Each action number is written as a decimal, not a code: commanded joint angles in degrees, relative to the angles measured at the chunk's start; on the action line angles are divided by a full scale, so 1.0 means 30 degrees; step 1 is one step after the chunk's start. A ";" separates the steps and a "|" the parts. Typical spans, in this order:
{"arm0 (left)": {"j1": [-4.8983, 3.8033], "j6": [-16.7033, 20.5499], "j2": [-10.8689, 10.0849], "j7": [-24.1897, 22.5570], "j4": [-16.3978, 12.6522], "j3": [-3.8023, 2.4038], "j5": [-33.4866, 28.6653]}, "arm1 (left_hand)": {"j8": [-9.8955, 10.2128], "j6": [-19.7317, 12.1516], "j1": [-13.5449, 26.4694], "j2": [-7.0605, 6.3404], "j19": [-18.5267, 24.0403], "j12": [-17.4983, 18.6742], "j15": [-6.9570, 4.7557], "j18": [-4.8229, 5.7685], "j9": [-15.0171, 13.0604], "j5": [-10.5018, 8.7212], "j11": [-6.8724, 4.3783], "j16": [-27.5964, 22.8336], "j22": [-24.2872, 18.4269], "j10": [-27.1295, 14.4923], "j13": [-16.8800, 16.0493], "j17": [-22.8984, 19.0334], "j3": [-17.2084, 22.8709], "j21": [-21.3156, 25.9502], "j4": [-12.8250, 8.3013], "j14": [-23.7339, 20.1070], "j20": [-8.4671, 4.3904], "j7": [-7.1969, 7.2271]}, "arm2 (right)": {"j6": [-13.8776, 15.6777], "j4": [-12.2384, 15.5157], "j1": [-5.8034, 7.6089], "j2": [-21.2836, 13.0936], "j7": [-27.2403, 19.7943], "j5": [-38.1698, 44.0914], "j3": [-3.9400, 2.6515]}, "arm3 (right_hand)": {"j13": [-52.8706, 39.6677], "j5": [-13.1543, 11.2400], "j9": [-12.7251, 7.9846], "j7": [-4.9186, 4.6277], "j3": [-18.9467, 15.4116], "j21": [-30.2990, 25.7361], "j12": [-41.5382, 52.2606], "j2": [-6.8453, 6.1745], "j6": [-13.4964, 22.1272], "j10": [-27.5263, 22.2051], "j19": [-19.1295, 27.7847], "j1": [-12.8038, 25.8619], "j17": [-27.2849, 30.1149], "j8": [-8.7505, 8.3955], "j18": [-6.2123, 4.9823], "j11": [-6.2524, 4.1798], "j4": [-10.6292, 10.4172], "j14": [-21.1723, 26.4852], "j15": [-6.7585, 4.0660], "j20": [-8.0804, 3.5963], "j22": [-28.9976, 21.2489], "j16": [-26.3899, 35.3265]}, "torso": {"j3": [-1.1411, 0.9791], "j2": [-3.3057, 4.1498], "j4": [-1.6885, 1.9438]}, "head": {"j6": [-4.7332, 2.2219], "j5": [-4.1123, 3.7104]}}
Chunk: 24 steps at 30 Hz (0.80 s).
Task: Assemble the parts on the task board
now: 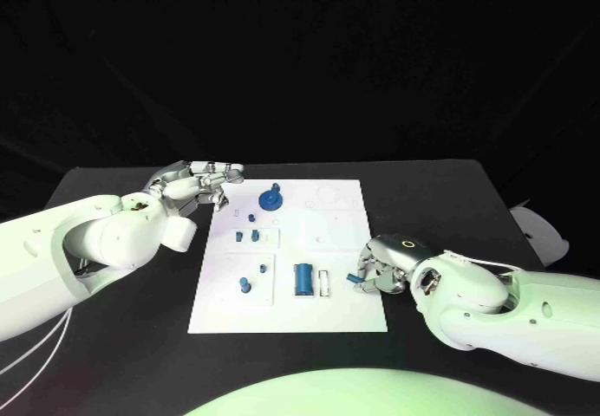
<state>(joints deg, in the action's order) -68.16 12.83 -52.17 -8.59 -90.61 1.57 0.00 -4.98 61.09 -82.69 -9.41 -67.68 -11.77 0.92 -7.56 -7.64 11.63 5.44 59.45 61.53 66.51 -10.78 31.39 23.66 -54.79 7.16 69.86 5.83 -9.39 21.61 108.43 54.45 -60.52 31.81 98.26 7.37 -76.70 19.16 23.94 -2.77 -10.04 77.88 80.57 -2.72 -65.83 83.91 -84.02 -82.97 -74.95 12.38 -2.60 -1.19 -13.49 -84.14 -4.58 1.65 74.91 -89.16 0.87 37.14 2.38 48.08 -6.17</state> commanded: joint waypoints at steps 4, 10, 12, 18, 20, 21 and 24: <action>-0.0008 -0.0327 0.0007 -0.0052 -0.0075 -0.0013 -0.0018 | -0.0043 -0.0113 -0.0021 0.0160 0.0079 -0.0130 -0.0004 -0.0268 0.0027 0.0032 -0.0063 -0.0063 -0.0017 -0.0134 -0.0025 -0.0017 -0.0085 0.0110 0.0010 -0.0089 0.0100 -0.0044 | -0.1883 -0.0312 -0.0183 0.0228 0.0474 0.1498 0.0173 | -0.2259 0.0911 -0.0060 0.0039 0.0375 -0.0222 -0.0129 0.0249 -0.0129 0.0616 -0.0634 -0.0569 -0.4288 -0.0162 0.0076 -0.0108 -0.0184 -0.1785 -0.0084 -0.0013 0.3982 0.0097 | -0.0001 0.0007 -0.0011 | -0.0027 0.0061; -0.0008 -0.0340 -0.0006 -0.0048 -0.0089 -0.0014 -0.0035 | -0.0045 -0.0117 -0.0012 0.0174 0.0086 -0.0137 -0.0002 -0.0270 0.0030 0.0034 -0.0063 -0.0066 -0.0030 -0.0145 -0.0028 -0.0025 -0.0087 0.0130 0.0022 -0.0095 0.0102 -0.0038 | -0.1941 -0.0284 -0.0183 0.0281 0.0540 0.2021 0.0172 | -0.2259 0.3241 -0.0173 0.0104 0.1042 -0.0156 -0.0158 0.0186 -0.0226 0.0609 -0.0662 -0.0839 -0.4306 -0.0262 0.0086 -0.0180 -0.0461 -0.1789 -0.0137 -0.0051 0.4002 0.0091 | -0.0015 0.0016 -0.0009 | -0.0043 0.0057; -0.0008 -0.0344 -0.0010 -0.0041 -0.0089 -0.0014 -0.0036 | -0.0045 -0.0117 -0.0012 0.0174 0.0086 -0.0137 -0.0002 -0.0270 0.0030 0.0034 -0.0063 -0.0066 -0.0030 -0.0145 -0.0028 -0.0025 -0.0087 0.0130 0.0022 -0.0095 0.0102 -0.0038 | -0.1734 -0.0211 -0.0183 0.0251 0.0567 0.1798 0.0171 | -0.2280 0.3681 -0.0191 0.0167 0.1573 -0.0065 -0.0133 0.0552 -0.0217 0.0634 -0.0695 -0.1088 -0.4356 -0.0291 0.0102 -0.0237 -0.0555 -0.1801 -0.0185 -0.0081 0.4026 0.0065 | -0.0024 0.0025 -0.0013 | -0.0043 0.0067; -0.0008 -0.0357 -0.0008 -0.0018 -0.0085 -0.0014 -0.0036 | -0.0045 -0.0117 -0.0012 0.0174 0.0086 -0.0137 -0.0002 -0.0270 0.0030 0.0034 -0.0063 -0.0066 -0.0030 -0.0145 -0.0028 -0.0025 -0.0087 0.0130 0.0022 -0.0095 0.0102 -0.0038 | -0.0946 0.0126 -0.0146 0.0072 0.0599 0.0291 0.0155 | -0.2400 0.2180 -0.0152 0.0106 0.4130 0.0215 0.0016 0.0953 -0.0091 0.0743 -0.0789 -0.1762 -0.4525 -0.0335 0.0156 -0.0246 -0.0900 -0.1841 -0.0199 -0.0159 0.4095 -0.0023 | -0.0033 0.0028 -0.0003 | -0.0052 0.0074; -0.0008 -0.0358 -0.0005 -0.0010 -0.0080 -0.0014 -0.0014 | -0.0045 -0.0117 -0.0012 0.0174 0.0086 -0.0137 -0.0002 -0.0270 0.0030 0.0034 -0.0063 -0.0066 -0.0030 -0.0145 -0.0028 -0.0025 -0.0087 0.0130 0.0022 -0.0095 0.0102 -0.0038 | -0.0726 0.0226 -0.0096 0.0030 0.0599 -0.0174 0.0145 | -0.2444 0.2079 -0.0128 0.0083 0.5041 0.0295 0.0070 0.0791 -0.0096 0.0779 -0.0813 -0.1651 -0.4561 -0.0327 0.0171 -0.0225 -0.0992 -0.1849 -0.0182 -0.0145 0.4114 -0.0042 | -0.0033 0.0031 -0.0004 | -0.0055 0.0082; -0.0008 -0.0359 -0.0002 -0.0008 -0.0077 -0.0014 0.0017 | -0.0045 -0.0117 -0.0012 0.0174 0.0086 -0.0137 -0.0002 -0.0270 0.0030 0.0034 -0.0063 -0.0066 -0.0030 -0.0145 -0.0028 -0.0025 -0.0087 0.0130 0.0022 -0.0095 0.0102 -0.0038 | -0.0611 0.0278 -0.0058 0.0013 0.0598 -0.0433 0.0139 | -0.2471 0.2013 -0.0091 0.0014 0.5973 0.0344 0.0096 0.0469 -0.0127 0.0803 -0.0827 -0.1365 -0.4575 -0.0300 0.0177 -0.0229 -0.1028 -0.1852 -0.0145 -0.0137 0.4124 -0.0049 | -0.0036 0.0032 -0.0004 | -0.0054 0.0087; -0.0008 -0.0371 0.0010 0.0001 -0.0071 -0.0014 0.0085 | -0.0045 -0.0117 -0.0012 0.0174 0.0086 -0.0137 -0.0002 -0.0270 0.0030 0.0034 -0.0063 -0.0066 -0.0030 -0.0145 -0.0028 -0.0025 -0.0087 0.0130 0.0022 -0.0095 0.0102 -0.0038 | -0.0068 0.0461 0.0118 -0.0026 0.0600 -0.1316 0.0125 | -0.2558 0.1960 0.0048 0.0061 0.8041 0.0412 0.0192 -0.0418 -0.0172 0.0869 -0.0842 -0.0556 -0.4619 -0.0197 0.0188 -0.0203 -0.0924 -0.1862 -0.0146 -0.0096 0.4136 -0.0072 | -0.0028 0.0026 -0.0008 | -0.0062 0.0123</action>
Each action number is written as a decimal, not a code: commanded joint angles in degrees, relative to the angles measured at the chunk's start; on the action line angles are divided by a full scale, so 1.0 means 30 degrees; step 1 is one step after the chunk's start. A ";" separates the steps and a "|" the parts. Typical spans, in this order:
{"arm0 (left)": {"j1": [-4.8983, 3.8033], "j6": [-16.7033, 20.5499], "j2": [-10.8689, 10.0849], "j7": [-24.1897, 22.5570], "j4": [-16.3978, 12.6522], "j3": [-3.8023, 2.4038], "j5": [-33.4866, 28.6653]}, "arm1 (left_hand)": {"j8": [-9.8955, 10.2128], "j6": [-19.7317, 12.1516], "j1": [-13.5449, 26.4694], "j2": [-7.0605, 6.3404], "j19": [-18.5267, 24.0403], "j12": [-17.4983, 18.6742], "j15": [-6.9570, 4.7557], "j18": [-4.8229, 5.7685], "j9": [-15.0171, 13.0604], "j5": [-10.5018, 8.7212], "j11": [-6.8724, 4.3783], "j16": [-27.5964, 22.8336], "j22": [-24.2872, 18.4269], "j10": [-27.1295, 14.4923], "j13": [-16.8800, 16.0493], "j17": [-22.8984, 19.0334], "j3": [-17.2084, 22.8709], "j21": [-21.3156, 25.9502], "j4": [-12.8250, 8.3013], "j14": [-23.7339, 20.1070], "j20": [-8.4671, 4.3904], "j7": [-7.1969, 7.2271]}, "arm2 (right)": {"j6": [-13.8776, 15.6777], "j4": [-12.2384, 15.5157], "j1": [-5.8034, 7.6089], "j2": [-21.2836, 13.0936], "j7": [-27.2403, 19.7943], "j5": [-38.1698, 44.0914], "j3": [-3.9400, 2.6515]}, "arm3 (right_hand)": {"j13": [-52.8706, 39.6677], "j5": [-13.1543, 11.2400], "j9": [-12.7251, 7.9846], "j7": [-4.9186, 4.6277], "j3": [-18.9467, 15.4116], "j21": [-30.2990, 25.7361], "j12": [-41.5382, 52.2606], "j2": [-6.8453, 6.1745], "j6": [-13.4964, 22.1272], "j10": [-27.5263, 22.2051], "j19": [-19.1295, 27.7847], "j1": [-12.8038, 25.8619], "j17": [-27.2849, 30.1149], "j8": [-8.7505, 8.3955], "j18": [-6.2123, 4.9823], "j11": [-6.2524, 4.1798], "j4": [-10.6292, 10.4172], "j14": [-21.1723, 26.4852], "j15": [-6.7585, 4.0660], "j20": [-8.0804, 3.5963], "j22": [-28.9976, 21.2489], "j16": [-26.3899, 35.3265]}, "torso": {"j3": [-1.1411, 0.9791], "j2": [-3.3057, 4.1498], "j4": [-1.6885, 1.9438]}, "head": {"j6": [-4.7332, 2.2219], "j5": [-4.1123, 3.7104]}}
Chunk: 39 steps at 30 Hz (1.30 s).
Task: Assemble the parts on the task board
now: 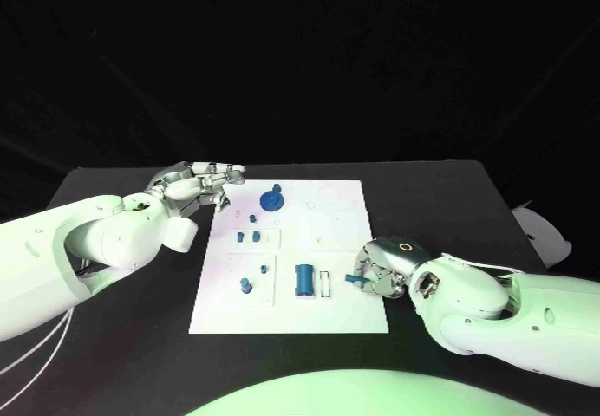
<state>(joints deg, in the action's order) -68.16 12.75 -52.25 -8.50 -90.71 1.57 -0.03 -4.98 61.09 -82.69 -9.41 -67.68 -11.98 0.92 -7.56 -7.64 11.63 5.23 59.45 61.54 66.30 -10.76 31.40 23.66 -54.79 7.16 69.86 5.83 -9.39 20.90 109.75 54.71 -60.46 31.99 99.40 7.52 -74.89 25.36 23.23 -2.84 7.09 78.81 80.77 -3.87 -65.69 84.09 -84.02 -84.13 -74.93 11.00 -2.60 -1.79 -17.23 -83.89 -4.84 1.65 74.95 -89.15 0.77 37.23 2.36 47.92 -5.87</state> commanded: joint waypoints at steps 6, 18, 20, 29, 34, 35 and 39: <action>-0.0010 -0.0355 0.0041 -0.0016 -0.0038 -0.0013 0.0128 | -0.0045 -0.0118 -0.0012 0.0174 0.0086 -0.0065 -0.0003 -0.0271 0.0032 0.0034 0.0006 -0.0066 -0.0032 -0.0077 -0.0033 -0.0028 -0.0087 0.0130 0.0022 -0.0095 0.0101 -0.0037 | 0.1846 0.0365 0.0238 -0.0065 0.0555 -0.3264 0.0064 | -0.3152 -0.0084 0.0459 0.0137 0.3265 0.0086 0.0084 -0.0945 -0.0243 0.0811 -0.0834 0.0567 -0.4635 0.0408 0.0182 -0.0013 0.0397 -0.1948 -0.0082 -0.0099 0.4117 -0.0079 | 0.0016 -0.0006 -0.0006 | -0.0002 0.0044; -0.0010 -0.0415 0.0084 0.0021 -0.0033 -0.0013 0.0138 | -0.0045 -0.0119 -0.0011 0.0176 0.0088 -0.0066 -0.0002 -0.0272 0.0032 0.0034 0.0006 -0.0066 -0.0036 -0.0080 -0.0033 -0.0030 -0.0088 0.0135 0.0024 -0.0096 0.0102 -0.0037 | 0.3094 0.0528 0.0308 0.0669 0.0414 -0.7141 0.0062 | -0.3183 -0.0001 0.0706 0.0200 0.3791 0.0035 0.0100 -0.1645 -0.0340 0.0852 -0.0818 0.2264 -0.4655 0.0632 0.0172 -0.0031 0.0262 -0.1953 -0.0094 -0.0106 0.4101 -0.0088 | 0.0023 -0.0005 -0.0002 | 0.0013 0.0004; -0.0010 -0.0426 0.0099 0.0021 -0.0036 -0.0013 0.0139 | -0.0044 -0.0133 0.0003 0.0194 0.0108 -0.0075 -0.0001 -0.0279 0.0038 0.0035 0.0004 -0.0073 -0.0069 -0.0107 -0.0038 -0.0048 -0.0093 0.0182 0.0043 -0.0108 0.0104 -0.0029 | 0.2983 0.0450 0.0309 0.0903 0.0398 -0.7637 0.0062 | -0.3192 0.0245 0.0749 0.0214 0.3677 0.0053 0.0110 -0.1686 -0.0382 0.0864 -0.0825 0.2699 -0.4670 0.0681 0.0175 -0.0042 0.0257 -0.1956 -0.0109 -0.0106 0.4105 -0.0096 | 0.0025 -0.0010 0.0014 | 0.0019 -0.0003; -0.0010 -0.0442 0.0103 0.0033 -0.0054 -0.0013 0.0140 | -0.0044 -0.0133 0.0003 0.0194 0.0108 -0.0075 -0.0001 -0.0279 0.0038 0.0035 0.0004 -0.0073 -0.0069 -0.0107 -0.0038 -0.0048 -0.0093 0.0182 0.0043 -0.0108 0.0104 -0.0029 | 0.2523 0.0012 0.0290 0.1682 0.0390 -0.8879 0.0066 | -0.3329 0.2235 0.0956 0.0309 0.2433 0.0123 0.0298 -0.1611 -0.0578 0.0958 -0.0852 0.4381 -0.4742 0.0926 0.0186 -0.0115 0.0290 -0.1973 -0.0166 -0.0166 0.4121 -0.0134 | 0.0027 0.0006 0.0017 | 0.0067 0.0056; -0.0010 -0.0456 0.0099 0.0039 -0.0063 -0.0013 0.0140 | -0.0044 -0.0133 0.0003 0.0194 0.0108 -0.0075 -0.0001 -0.0279 0.0038 0.0035 0.0004 -0.0073 -0.0069 -0.0107 -0.0038 -0.0048 -0.0093 0.0182 0.0043 -0.0108 0.0104 -0.0029 | 0.2487 -0.0125 0.0281 0.1890 0.0390 -0.9188 0.0066 | -0.3456 0.2854 0.1034 0.0353 0.1668 0.0172 0.0484 -0.1363 -0.0661 0.1034 -0.0868 0.5029 -0.4789 0.1030 0.0195 -0.0150 0.0259 -0.1984 -0.0196 -0.0193 0.4132 -0.0159 | 0.0022 -0.0002 0.0007 | 0.0081 0.0055; -0.0010 -0.0456 0.0098 0.0039 -0.0065 -0.0013 0.0140 | -0.0044 -0.0133 0.0003 0.0194 0.0108 -0.0075 -0.0001 -0.0279 0.0038 0.0035 0.0004 -0.0073 -0.0069 -0.0107 -0.0038 -0.0048 -0.0093 0.0182 0.0043 -0.0108 0.0104 -0.0029 | 0.2480 -0.0134 0.0281 0.1906 0.0390 -0.9209 0.0066 | -0.3467 0.2979 0.1044 0.0362 0.1557 0.0185 0.0498 -0.1315 -0.0665 0.1040 -0.0872 0.5091 -0.4791 0.1041 0.0197 -0.0158 0.0265 -0.1984 -0.0203 -0.0199 0.4136 -0.0160 | 0.0023 0.0000 0.0007 | 0.0078 0.0066; -0.0011 -0.0455 0.0088 0.0047 -0.0071 -0.0013 0.0140 | -0.0044 -0.0133 0.0003 0.0194 0.0108 -0.0075 -0.0001 -0.0279 0.0038 0.0035 0.0004 -0.0073 -0.0069 -0.0107 -0.0038 -0.0048 -0.0093 0.0182 0.0043 -0.0108 0.0104 -0.0029 | 0.2477 -0.0200 0.0280 0.1971 0.0391 -0.9291 0.0065 | -0.3527 0.3212 0.1071 0.0372 0.1157 0.0218 0.0584 -0.1159 -0.0682 0.1074 -0.0884 0.5347 -0.4809 0.1076 0.0203 -0.0169 0.0237 -0.1988 -0.0218 -0.0215 0.4143 -0.0170 | 0.0012 0.0005 -0.0003 | 0.0074 0.0088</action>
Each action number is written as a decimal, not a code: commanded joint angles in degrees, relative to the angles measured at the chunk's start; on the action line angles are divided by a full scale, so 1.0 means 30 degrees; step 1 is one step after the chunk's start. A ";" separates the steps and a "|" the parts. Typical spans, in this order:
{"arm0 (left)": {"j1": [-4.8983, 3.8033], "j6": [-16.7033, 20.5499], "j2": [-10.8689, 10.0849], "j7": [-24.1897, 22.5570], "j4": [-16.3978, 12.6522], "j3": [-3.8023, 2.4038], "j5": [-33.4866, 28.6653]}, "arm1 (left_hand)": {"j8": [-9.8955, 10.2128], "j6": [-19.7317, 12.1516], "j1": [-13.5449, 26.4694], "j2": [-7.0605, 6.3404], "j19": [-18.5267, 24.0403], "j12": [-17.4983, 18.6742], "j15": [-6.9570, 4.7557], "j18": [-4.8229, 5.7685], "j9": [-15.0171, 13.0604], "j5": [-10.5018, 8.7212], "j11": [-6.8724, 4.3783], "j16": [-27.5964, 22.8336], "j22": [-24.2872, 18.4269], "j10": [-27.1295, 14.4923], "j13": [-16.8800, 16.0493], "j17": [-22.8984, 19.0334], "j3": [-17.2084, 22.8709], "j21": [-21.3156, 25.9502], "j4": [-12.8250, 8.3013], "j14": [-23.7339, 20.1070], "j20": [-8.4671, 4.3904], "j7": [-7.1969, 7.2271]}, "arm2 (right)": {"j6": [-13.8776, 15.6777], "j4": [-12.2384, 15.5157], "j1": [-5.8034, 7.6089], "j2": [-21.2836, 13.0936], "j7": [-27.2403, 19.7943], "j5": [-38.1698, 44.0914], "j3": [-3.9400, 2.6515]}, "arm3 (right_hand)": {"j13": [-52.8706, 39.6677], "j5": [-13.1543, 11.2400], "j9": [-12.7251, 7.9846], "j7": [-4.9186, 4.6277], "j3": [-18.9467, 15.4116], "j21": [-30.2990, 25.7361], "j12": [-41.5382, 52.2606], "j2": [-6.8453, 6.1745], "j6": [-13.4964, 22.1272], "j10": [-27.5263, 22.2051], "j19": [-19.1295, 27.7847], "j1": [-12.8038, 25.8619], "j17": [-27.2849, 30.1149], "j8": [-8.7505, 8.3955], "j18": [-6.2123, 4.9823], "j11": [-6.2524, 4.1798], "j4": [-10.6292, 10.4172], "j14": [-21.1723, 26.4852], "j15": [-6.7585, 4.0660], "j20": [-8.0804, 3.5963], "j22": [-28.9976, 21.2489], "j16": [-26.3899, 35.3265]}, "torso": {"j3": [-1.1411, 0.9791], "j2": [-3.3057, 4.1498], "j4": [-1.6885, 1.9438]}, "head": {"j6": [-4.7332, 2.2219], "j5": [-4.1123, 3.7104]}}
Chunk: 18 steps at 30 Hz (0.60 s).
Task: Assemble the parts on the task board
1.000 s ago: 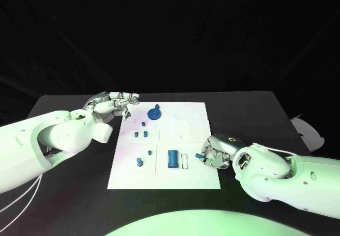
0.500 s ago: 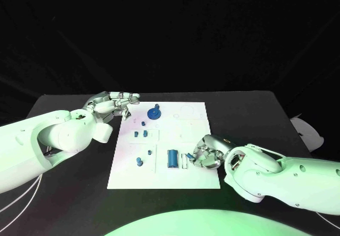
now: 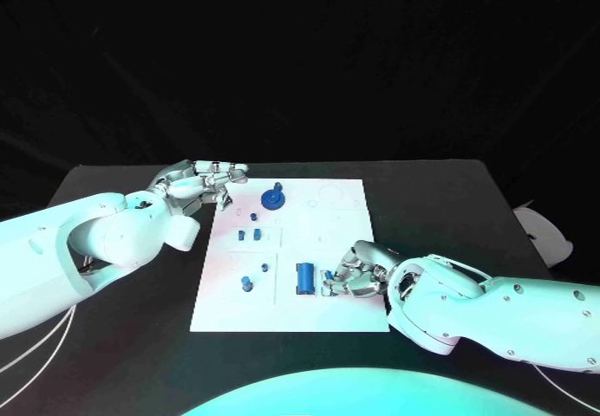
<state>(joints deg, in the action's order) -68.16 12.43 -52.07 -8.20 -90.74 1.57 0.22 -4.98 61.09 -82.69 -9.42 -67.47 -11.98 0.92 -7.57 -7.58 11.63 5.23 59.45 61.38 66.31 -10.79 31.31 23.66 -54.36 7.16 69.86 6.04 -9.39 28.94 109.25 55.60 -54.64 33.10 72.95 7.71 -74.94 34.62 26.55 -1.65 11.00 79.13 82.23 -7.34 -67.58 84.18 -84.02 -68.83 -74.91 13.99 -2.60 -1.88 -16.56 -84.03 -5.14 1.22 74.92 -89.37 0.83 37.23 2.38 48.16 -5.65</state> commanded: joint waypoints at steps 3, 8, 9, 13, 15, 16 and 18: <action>-0.0011 -0.0350 0.0022 -0.0047 -0.0062 -0.0012 0.0059 | -0.0045 -0.0133 0.0003 0.0194 0.0039 -0.0075 -0.0001 -0.0278 0.0019 0.0035 0.0004 -0.0073 -0.0018 -0.0109 -0.0030 -0.0018 -0.0093 0.0038 0.0043 -0.0108 0.0036 -0.0029 | -0.0195 -0.0074 -0.0018 0.0077 0.0021 -0.0501 0.0004 | -0.3534 0.0152 -0.0028 -0.0020 -0.0334 0.0110 0.0131 0.0062 -0.0056 0.1055 -0.0883 0.0374 -0.4817 0.0094 0.0202 -0.0140 0.0006 -0.1941 -0.0118 -0.0077 0.4151 -0.0097 | -0.0008 -0.0004 -0.0018 | -0.0002 0.0035; -0.0012 -0.0367 0.0022 -0.0034 -0.0065 -0.0012 0.0060 | -0.0045 -0.0133 0.0003 0.0194 0.0039 -0.0075 -0.0001 -0.0278 0.0019 0.0035 0.0004 -0.0073 -0.0018 -0.0109 -0.0030 -0.0018 -0.0093 0.0038 0.0043 -0.0108 0.0036 -0.0029 | -0.0161 -0.0139 -0.0018 0.0172 0.0009 -0.0531 0.0004 | -0.3556 -0.0029 -0.0016 -0.0011 -0.0671 0.0101 0.0157 0.0163 -0.0056 0.1066 -0.0880 0.0572 -0.4815 0.0111 0.0200 -0.0145 0.0005 -0.1940 -0.0123 -0.0081 0.4148 -0.0096 | -0.0010 -0.0001 -0.0010 | -0.0003 0.0030; -0.0012 -0.0371 0.0023 -0.0030 -0.0066 -0.0012 0.0060 | -0.0045 -0.0133 0.0003 0.0194 0.0039 -0.0075 -0.0001 -0.0278 0.0019 0.0035 0.0004 -0.0073 -0.0018 -0.0109 -0.0030 -0.0018 -0.0093 0.0038 0.0043 -0.0108 0.0036 -0.0029 | -0.0154 -0.0157 -0.0018 0.0189 0.0007 -0.0535 0.0004 | -0.3554 -0.0129 -0.0014 -0.0009 -0.0769 0.0095 0.0150 0.0194 -0.0052 0.1063 -0.0878 0.0616 -0.4818 0.0113 0.0199 -0.0147 0.0009 -0.1941 -0.0125 -0.0081 0.4147 -0.0097 | -0.0011 0.0000 -0.0009 | -0.0008 0.0030; -0.0012 -0.0384 0.0013 -0.0011 -0.0074 -0.0012 0.0060 | -0.0045 -0.0133 0.0003 0.0194 0.0039 -0.0075 -0.0001 -0.0278 0.0019 0.0035 0.0004 -0.0073 -0.0018 -0.0109 -0.0030 -0.0018 -0.0093 0.0038 0.0043 -0.0108 0.0036 -0.0029 | -0.0112 -0.0241 -0.0018 0.0246 -0.0009 -0.0546 0.0004 | -0.3569 -0.0984 -0.0012 -0.0006 -0.1283 0.0080 0.0155 0.0369 -0.0043 0.1066 -0.0873 0.0859 -0.4812 0.0123 0.0197 -0.0145 0.0004 -0.1940 -0.0121 -0.0081 0.4143 -0.0094 | 0.0001 0.0008 0.0008 | -0.0007 0.0028; -0.0012 -0.0391 0.0008 0.0002 -0.0079 -0.0012 0.0060 | -0.0045 -0.0142 0.0010 0.0200 0.0040 -0.0082 0.0000 -0.0279 0.0022 0.0035 0.0005 -0.0073 -0.0024 -0.0124 -0.0033 -0.0022 -0.0098 0.0048 0.0053 -0.0113 0.0037 -0.0030 | -0.0094 -0.0269 -0.0018 0.0261 -0.0017 -0.0548 0.0003 | -0.3562 -0.1265 -0.0016 -0.0011 -0.1452 0.0056 0.0136 0.0427 -0.0030 0.1059 -0.0865 0.0913 -0.4798 0.0119 0.0192 -0.0141 0.0000 -0.1936 -0.0119 -0.0080 0.4136 -0.0087 | 0.0003 0.0011 0.0015 | 0.0000 0.0030; -0.0012 -0.0394 0.0007 0.0005 -0.0081 -0.0012 0.0061 | -0.0045 -0.0146 0.0013 0.0203 0.0040 -0.0085 0.0000 -0.0279 0.0024 0.0035 0.0006 -0.0073 -0.0027 -0.0131 -0.0035 -0.0023 -0.0100 0.0054 0.0057 -0.0115 0.0037 -0.0031 | -0.0087 -0.0277 -0.0018 0.0266 -0.0022 -0.0548 0.0003 | -0.3560 -0.1321 -0.0017 -0.0012 -0.1489 0.0052 0.0131 0.0439 -0.0027 0.1057 -0.0864 0.0925 -0.4795 0.0118 0.0192 -0.0140 -0.0001 -0.1936 -0.0119 -0.0079 0.4135 -0.0085 | 0.0003 0.0011 0.0015 | 0.0000 0.0030; -0.0012 -0.0407 0.0000 0.0021 -0.0088 -0.0012 0.0065 | -0.0045 -0.0146 0.0013 0.0203 0.0040 -0.0085 0.0000 -0.0279 0.0024 0.0035 0.0006 -0.0073 -0.0027 -0.0131 -0.0035 -0.0023 -0.0100 0.0054 0.0057 -0.0115 0.0037 -0.0031 | -0.0065 -0.0292 -0.0018 0.0283 -0.0043 -0.0549 0.0003 | -0.3565 -0.1400 -0.0019 -0.0014 -0.1549 0.0061 0.0136 0.0457 -0.0025 0.1059 -0.0867 0.0941 -0.4798 0.0118 0.0193 -0.0137 -0.0003 -0.1936 -0.0118 -0.0079 0.4138 -0.0087 | -0.0002 0.0012 0.0009 | -0.0001 0.0051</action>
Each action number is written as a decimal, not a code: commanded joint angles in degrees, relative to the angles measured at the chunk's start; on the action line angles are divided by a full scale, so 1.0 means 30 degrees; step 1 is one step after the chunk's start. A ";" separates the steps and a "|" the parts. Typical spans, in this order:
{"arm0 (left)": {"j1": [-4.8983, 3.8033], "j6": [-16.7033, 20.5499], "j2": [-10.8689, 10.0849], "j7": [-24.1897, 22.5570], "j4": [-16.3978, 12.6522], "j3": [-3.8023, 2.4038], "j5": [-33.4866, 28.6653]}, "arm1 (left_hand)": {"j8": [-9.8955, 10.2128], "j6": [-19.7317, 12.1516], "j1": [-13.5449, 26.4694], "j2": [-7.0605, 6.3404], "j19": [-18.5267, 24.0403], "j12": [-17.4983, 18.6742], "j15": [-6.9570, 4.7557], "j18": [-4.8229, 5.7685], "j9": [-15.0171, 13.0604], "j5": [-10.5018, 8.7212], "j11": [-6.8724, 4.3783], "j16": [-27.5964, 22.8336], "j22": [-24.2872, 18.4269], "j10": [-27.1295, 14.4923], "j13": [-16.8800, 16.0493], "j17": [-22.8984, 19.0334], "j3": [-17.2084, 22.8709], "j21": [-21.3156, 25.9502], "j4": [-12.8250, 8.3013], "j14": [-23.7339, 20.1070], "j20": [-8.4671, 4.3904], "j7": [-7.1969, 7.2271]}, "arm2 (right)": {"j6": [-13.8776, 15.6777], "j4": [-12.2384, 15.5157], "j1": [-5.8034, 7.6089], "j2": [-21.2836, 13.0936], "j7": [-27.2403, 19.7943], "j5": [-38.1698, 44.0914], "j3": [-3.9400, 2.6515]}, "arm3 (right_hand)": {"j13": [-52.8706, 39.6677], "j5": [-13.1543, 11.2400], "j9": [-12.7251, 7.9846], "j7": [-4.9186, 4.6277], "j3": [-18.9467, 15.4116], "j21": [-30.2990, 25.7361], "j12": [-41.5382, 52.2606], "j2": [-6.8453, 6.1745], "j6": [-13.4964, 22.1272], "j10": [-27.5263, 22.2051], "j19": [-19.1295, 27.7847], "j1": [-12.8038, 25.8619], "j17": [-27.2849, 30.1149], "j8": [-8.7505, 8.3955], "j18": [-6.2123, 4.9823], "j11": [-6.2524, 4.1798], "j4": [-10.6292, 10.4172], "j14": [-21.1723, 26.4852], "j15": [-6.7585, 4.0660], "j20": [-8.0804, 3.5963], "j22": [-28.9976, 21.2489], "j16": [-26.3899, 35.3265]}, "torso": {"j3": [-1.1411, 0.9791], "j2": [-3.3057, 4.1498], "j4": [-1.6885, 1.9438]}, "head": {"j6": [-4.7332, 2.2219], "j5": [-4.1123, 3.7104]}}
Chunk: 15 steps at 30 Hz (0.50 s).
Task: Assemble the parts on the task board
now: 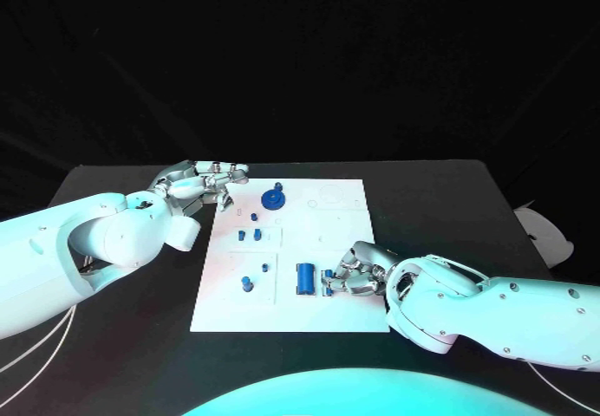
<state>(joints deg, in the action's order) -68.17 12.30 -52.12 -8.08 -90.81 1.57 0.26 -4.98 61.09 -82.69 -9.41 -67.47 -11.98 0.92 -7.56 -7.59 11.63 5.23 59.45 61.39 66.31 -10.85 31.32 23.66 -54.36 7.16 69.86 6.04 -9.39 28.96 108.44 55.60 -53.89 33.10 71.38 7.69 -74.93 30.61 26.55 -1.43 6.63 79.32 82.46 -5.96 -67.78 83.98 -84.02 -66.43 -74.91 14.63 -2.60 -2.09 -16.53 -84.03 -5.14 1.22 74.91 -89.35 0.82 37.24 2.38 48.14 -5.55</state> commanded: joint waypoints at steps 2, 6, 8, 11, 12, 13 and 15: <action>-0.0009 -0.0373 0.0012 -0.0002 -0.0069 -0.0013 0.0058 | -0.0045 -0.0146 0.0013 0.0203 0.0040 -0.0085 -0.0001 -0.0282 0.0026 0.0035 0.0005 -0.0073 -0.0029 -0.0132 -0.0016 -0.0025 -0.0100 0.0054 0.0057 -0.0115 0.0037 -0.0031 | -0.0076 -0.0028 -0.0017 0.0048 -0.0058 -0.0028 0.0008 | -0.3562 -0.0124 -0.0019 -0.0086 -0.0142 -0.0013 0.0045 0.0009 0.0045 0.1121 -0.0864 0.0147 -0.4802 -0.0096 0.0191 -0.0069 -0.0010 -0.1938 -0.0118 -0.0079 0.4140 -0.0096 | 0.0002 0.0015 0.0006 | 0.0025 0.0047; -0.0010 -0.0383 0.0004 0.0014 -0.0079 -0.0013 0.0067 | -0.0045 -0.0146 0.0013 0.0203 0.0040 -0.0085 -0.0001 -0.0282 0.0026 0.0035 0.0005 -0.0073 -0.0029 -0.0132 -0.0016 -0.0025 -0.0100 0.0054 0.0057 -0.0115 0.0037 -0.0031 | -0.0077 -0.0045 -0.0017 0.0062 -0.0072 -0.0016 0.0007 | -0.3524 -0.0481 -0.0029 -0.0104 -0.0432 -0.0079 -0.0031 -0.0002 0.0076 0.1091 -0.0842 0.0203 -0.4761 -0.0108 0.0179 -0.0055 -0.0016 -0.1928 -0.0108 -0.0071 0.4123 -0.0074 | 0.0011 0.0008 0.0001 | 0.0025 0.0068; -0.0010 -0.0390 0.0003 0.0020 -0.0081 -0.0013 0.0069 | -0.0045 -0.0146 0.0013 0.0203 0.0040 -0.0085 -0.0001 -0.0282 0.0026 0.0035 0.0005 -0.0073 -0.0029 -0.0132 -0.0016 -0.0025 -0.0100 0.0054 0.0057 -0.0115 0.0037 -0.0031 | -0.0073 -0.0054 -0.0017 0.0060 -0.0084 0.0011 0.0007 | -0.3518 -0.0966 -0.0036 -0.0116 -0.0681 -0.0103 -0.0049 0.0025 0.0076 0.1084 -0.0834 0.0324 -0.4756 -0.0107 0.0175 -0.0041 -0.0030 -0.1927 -0.0094 -0.0062 0.4117 -0.0071 | 0.0006 0.0000 -0.0010 | 0.0031 0.0084; -0.0011 -0.0399 0.0004 0.0025 -0.0074 -0.0013 0.0071 | -0.0045 -0.0146 0.0013 0.0203 0.0040 -0.0085 -0.0001 -0.0282 0.0026 0.0035 0.0005 -0.0073 -0.0029 -0.0132 -0.0016 -0.0025 -0.0100 0.0054 0.0057 -0.0115 0.0037 -0.0031 | -0.0147 -0.0041 -0.0017 0.0064 -0.0122 0.0033 0.0007 | -0.3514 -0.1516 -0.0047 -0.0128 -0.0999 -0.0138 -0.0065 0.0029 0.0087 0.1078 -0.0822 0.0415 -0.4726 -0.0113 0.0168 -0.0029 -0.0023 -0.1920 -0.0085 -0.0050 0.4108 -0.0055 | 0.0000 0.0002 -0.0003 | 0.0067 0.0078; -0.0011 -0.0400 0.0005 0.0026 -0.0072 -0.0013 0.0072 | -0.0045 -0.0146 0.0013 0.0203 0.0040 -0.0085 -0.0001 -0.0282 0.0026 0.0035 0.0005 -0.0073 -0.0029 -0.0132 -0.0016 -0.0025 -0.0100 0.0054 0.0057 -0.0115 0.0037 -0.0031 | -0.0179 -0.0032 -0.0017 0.0067 -0.0135 0.0036 0.0007 | -0.3516 -0.1586 -0.0049 -0.0130 -0.1062 -0.0139 -0.0063 0.0022 0.0089 0.1078 -0.0821 0.0425 -0.4735 -0.0114 0.0168 -0.0027 -0.0023 -0.1922 -0.0083 -0.0048 0.4108 -0.0060 | -0.0002 -0.0001 -0.0007 | 0.0073 0.0079; -0.0011 -0.0406 0.0007 0.0028 -0.0068 -0.0013 0.0072 | -0.0045 -0.0146 0.0013 0.0203 0.0040 -0.0085 -0.0001 -0.0282 0.0026 0.0035 0.0005 -0.0073 -0.0029 -0.0132 -0.0016 -0.0025 -0.0100 0.0054 0.0057 -0.0115 0.0037 -0.0031 | -0.0218 -0.0015 -0.0017 0.0072 -0.0154 0.0040 0.0007 | -0.3524 -0.1695 -0.0052 -0.0135 -0.1171 -0.0132 -0.0053 0.0010 0.0090 0.1082 -0.0824 0.0454 -0.4748 -0.0113 0.0170 -0.0023 -0.0027 -0.1925 -0.0080 -0.0044 0.4110 -0.0067 | -0.0003 -0.0001 -0.0010 | 0.0077 0.0081; -0.0011 -0.0415 0.0009 0.0032 -0.0062 -0.0013 0.0073 | -0.0044 -0.0155 0.0030 0.0205 0.0044 -0.0090 0.0002 -0.0284 0.0029 0.0033 0.0010 -0.0077 -0.0039 -0.0145 -0.0019 -0.0037 -0.0109 0.0069 0.0072 -0.0121 0.0038 -0.0037 | -0.0269 0.0011 -0.0017 0.0076 -0.0182 0.0045 0.0007 | -0.3527 -0.1789 -0.0055 -0.0139 -0.1278 -0.0137 -0.0052 0.0002 0.0087 0.1083 -0.0822 0.0488 -0.4747 -0.0112 0.0168 -0.0018 -0.0032 -0.1925 -0.0077 -0.0041 0.4109 -0.0066 | -0.0002 -0.0006 -0.0014 | 0.0090 0.0087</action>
<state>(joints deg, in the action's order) -68.16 12.14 -52.17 -7.87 -90.87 1.57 0.32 -4.98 61.09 -82.69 -9.42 -67.47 -11.98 0.92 -7.56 -7.59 11.63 5.23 59.45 61.35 66.31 -10.84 31.29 23.49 -54.36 7.33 69.86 6.04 -9.39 28.93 108.33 55.59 -53.74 32.99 71.26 7.69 -74.92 25.49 26.44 -1.61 3.16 79.09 82.46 -5.89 -67.59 83.98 -84.02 -65.45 -74.90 14.62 -2.59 -2.08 -16.68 -84.03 -5.13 1.22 74.90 -89.34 0.83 37.25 2.36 48.36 -5.31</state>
